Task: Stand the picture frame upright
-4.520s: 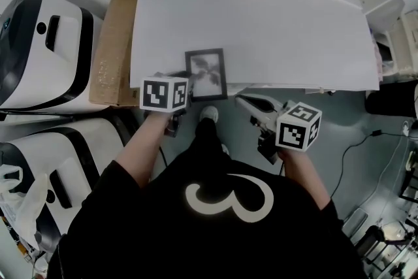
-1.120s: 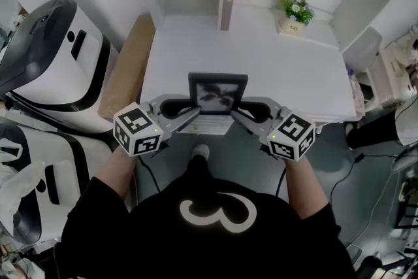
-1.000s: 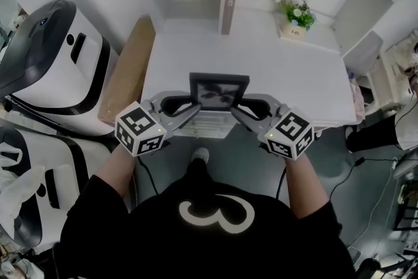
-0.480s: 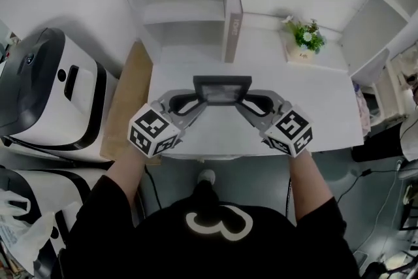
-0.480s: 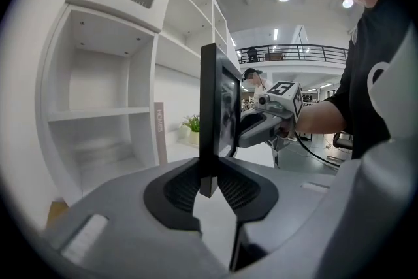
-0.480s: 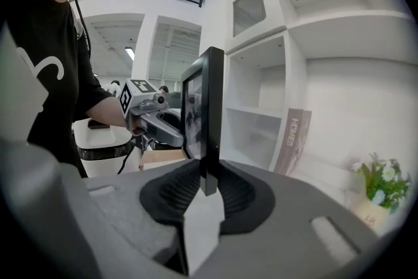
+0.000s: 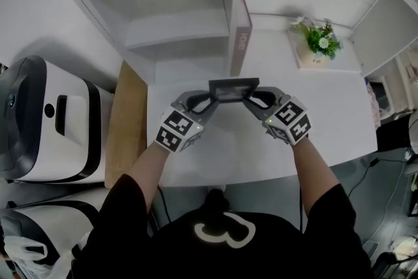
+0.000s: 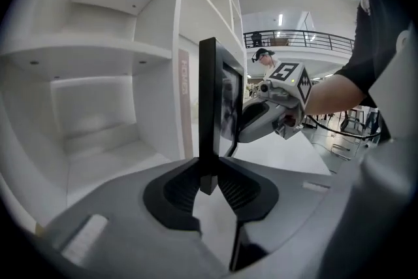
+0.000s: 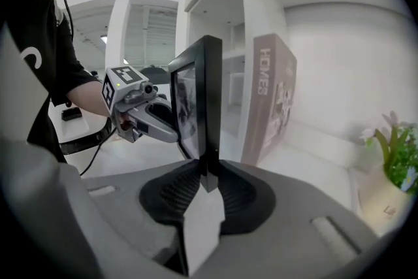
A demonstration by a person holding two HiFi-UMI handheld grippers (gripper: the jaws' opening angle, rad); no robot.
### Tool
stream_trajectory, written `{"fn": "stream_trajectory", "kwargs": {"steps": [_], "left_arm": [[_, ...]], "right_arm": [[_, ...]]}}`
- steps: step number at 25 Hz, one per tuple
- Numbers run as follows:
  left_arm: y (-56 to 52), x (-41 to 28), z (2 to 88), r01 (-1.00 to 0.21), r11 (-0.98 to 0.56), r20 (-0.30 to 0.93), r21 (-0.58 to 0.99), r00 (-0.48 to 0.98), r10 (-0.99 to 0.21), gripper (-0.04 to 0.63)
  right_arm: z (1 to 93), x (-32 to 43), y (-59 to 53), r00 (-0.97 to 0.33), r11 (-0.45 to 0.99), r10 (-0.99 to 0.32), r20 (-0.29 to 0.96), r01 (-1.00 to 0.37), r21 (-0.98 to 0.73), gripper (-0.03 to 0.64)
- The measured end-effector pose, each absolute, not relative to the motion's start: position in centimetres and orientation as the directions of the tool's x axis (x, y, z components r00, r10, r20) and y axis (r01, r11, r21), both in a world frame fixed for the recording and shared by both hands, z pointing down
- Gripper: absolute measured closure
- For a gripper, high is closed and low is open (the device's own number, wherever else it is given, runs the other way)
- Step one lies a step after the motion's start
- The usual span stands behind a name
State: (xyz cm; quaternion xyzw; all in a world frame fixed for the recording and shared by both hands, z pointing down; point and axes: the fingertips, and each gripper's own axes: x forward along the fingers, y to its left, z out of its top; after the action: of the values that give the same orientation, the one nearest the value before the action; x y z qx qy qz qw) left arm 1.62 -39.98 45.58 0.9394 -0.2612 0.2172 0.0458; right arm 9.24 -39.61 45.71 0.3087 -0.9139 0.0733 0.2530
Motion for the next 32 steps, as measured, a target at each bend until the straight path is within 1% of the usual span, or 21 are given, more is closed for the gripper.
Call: {"fn": "stream_trajectory", "kwargs": {"steps": [5,11,15,21,28,32], "left_arm": [[-44.2,2.0,49.5,-0.548,-0.836,0.481,-0.022,0.728,-0.489,0.505],[-47.8,2.6,51.4,-0.586,-0.809,0.523,-0.055,0.673,-0.523,0.502],[-48.8,2.3,52.2,-0.616,-0.784,0.551,-0.073,0.631,-0.546,0.502],[-49.7,2.4,52.4,-0.657,-0.752,0.540,-0.055,0.614,-0.576,0.502],[-49.9,2.3,52.7,-0.662,-0.747,0.543,-0.054,0.609,-0.579,0.502],[-49.9,2.2,52.8,-0.663,-0.746,0.553,-0.051,0.604,-0.574,0.488]], "right_arm": [[49.7,9.7,-43.9,-0.616,0.755,-0.541,0.573,-0.656,0.008,0.526],[52.0,10.3,-47.0,-0.563,0.712,-0.563,0.605,-0.702,0.009,0.526],[52.9,10.1,-47.9,-0.557,0.695,-0.573,0.601,-0.719,-0.004,0.526],[53.0,10.4,-49.3,-0.557,0.672,-0.589,0.585,-0.740,-0.028,0.525],[53.1,10.4,-49.8,-0.549,0.655,-0.593,0.589,-0.754,-0.043,0.525],[53.1,10.8,-50.0,-0.528,0.637,-0.606,0.595,-0.770,-0.035,0.494]]}}
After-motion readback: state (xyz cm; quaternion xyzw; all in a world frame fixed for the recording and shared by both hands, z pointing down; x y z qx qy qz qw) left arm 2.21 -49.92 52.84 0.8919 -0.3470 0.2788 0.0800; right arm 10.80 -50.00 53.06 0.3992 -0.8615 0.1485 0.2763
